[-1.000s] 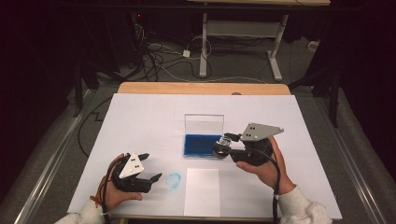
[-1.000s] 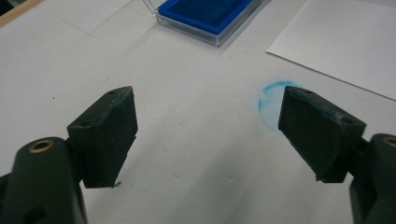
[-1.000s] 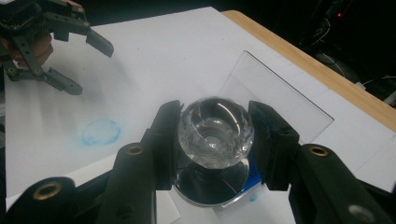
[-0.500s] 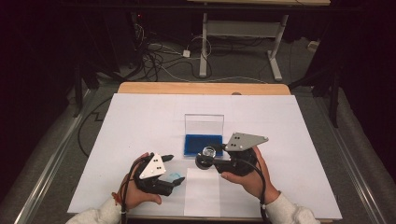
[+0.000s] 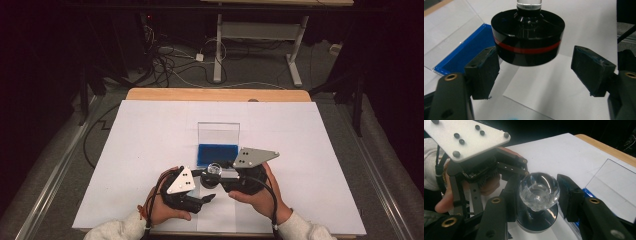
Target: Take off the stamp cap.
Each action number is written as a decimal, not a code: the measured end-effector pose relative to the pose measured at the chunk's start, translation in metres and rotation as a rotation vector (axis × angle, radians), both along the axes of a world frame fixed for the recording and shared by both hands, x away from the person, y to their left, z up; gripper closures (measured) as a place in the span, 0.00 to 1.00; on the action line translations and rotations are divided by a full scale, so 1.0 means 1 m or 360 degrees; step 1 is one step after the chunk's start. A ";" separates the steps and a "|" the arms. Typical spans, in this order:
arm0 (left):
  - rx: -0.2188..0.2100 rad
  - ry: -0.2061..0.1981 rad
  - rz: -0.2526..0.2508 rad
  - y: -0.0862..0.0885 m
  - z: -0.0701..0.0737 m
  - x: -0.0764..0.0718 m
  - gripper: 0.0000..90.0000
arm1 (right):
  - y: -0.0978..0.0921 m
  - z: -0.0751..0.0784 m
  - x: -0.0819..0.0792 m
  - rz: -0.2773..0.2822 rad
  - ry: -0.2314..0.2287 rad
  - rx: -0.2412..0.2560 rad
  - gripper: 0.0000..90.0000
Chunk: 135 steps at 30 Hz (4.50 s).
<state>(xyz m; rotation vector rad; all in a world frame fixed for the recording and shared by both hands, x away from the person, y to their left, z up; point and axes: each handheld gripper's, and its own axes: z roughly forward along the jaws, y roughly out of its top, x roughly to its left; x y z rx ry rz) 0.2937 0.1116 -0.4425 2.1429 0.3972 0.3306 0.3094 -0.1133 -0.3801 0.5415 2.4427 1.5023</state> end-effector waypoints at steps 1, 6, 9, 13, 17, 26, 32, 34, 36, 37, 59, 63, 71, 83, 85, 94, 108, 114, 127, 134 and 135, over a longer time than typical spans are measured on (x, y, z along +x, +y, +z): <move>0.0002 -0.0001 -0.0003 -0.001 0.000 0.000 0.26 | 0.000 0.000 0.000 0.0002 0.0005 0.0009 0.63; -0.0007 -0.0009 0.0030 -0.003 0.000 0.004 0.27 | 0.002 -0.001 -0.001 0.0027 0.0020 0.0030 0.63; -0.0016 -0.0022 0.0031 -0.003 0.000 0.005 0.29 | 0.005 -0.002 -0.003 0.0044 0.0025 0.0035 0.63; 0.0020 -0.0062 0.0022 -0.005 -0.001 0.003 0.31 | 0.006 -0.003 -0.004 0.0068 0.0043 0.0040 0.63; 0.0044 -0.0081 -0.0001 -0.006 -0.001 0.002 0.35 | 0.007 -0.004 -0.004 0.0075 0.0050 0.0039 0.63; 0.0062 -0.0076 0.0001 -0.006 0.000 0.003 0.40 | 0.006 -0.004 -0.004 0.0067 0.0063 0.0043 0.63; 0.0064 -0.0024 0.0022 -0.004 -0.004 0.006 0.40 | 0.003 -0.002 -0.004 0.0059 0.0065 0.0098 0.63; 0.0044 -0.0051 0.0004 -0.004 0.001 0.005 0.40 | 0.002 0.000 -0.005 0.0059 0.0043 0.0065 0.63; 0.0069 -0.0066 0.0006 -0.006 0.002 0.003 0.41 | 0.003 0.000 -0.005 0.0059 0.0043 0.0082 0.63; 0.0071 -0.0051 -0.0001 -0.006 0.001 0.003 0.41 | 0.002 0.000 -0.005 0.0063 0.0038 0.0071 0.63; 0.0147 -0.0028 0.0093 0.030 -0.002 0.015 0.41 | -0.024 0.006 0.002 -0.0080 -0.0061 -0.0019 0.63; 0.0146 -0.0045 0.0155 0.040 -0.001 0.016 0.41 | -0.028 0.005 0.002 -0.0095 -0.0068 -0.0030 0.63; 0.0134 -0.0101 0.0214 0.046 0.006 0.010 0.41 | -0.039 0.006 0.000 -0.0135 -0.0094 -0.0041 0.63; 0.0167 -0.0082 0.0326 0.083 0.004 0.010 0.41 | -0.059 0.005 0.005 -0.0229 -0.0082 -0.0089 0.63; 0.0164 -0.0080 0.0345 0.089 0.003 0.007 0.41 | -0.061 0.004 0.006 -0.0233 -0.0073 -0.0097 0.63; 0.0079 -0.0014 0.0461 0.117 -0.007 0.000 0.41 | -0.069 0.000 0.016 -0.0297 -0.0038 -0.0121 0.63; 0.0065 0.0012 0.0434 0.121 -0.011 0.001 0.40 | -0.076 0.004 0.025 -0.0317 -0.0063 -0.0173 0.63; 0.0064 0.0024 0.0470 0.125 -0.012 0.001 0.40 | -0.076 0.008 0.035 -0.0401 -0.0089 -0.0170 0.63; 0.0105 0.0023 0.0473 0.133 -0.011 0.003 0.40 | -0.064 0.022 0.063 -0.0396 -0.0122 -0.0146 0.63; 0.0091 0.0029 0.0473 0.134 -0.011 0.003 0.40 | -0.052 0.020 0.074 -0.0383 -0.0105 -0.0164 0.63; 0.0089 0.0030 0.0471 0.134 -0.011 0.003 0.40 | -0.050 0.018 0.076 -0.0380 -0.0093 -0.0164 0.63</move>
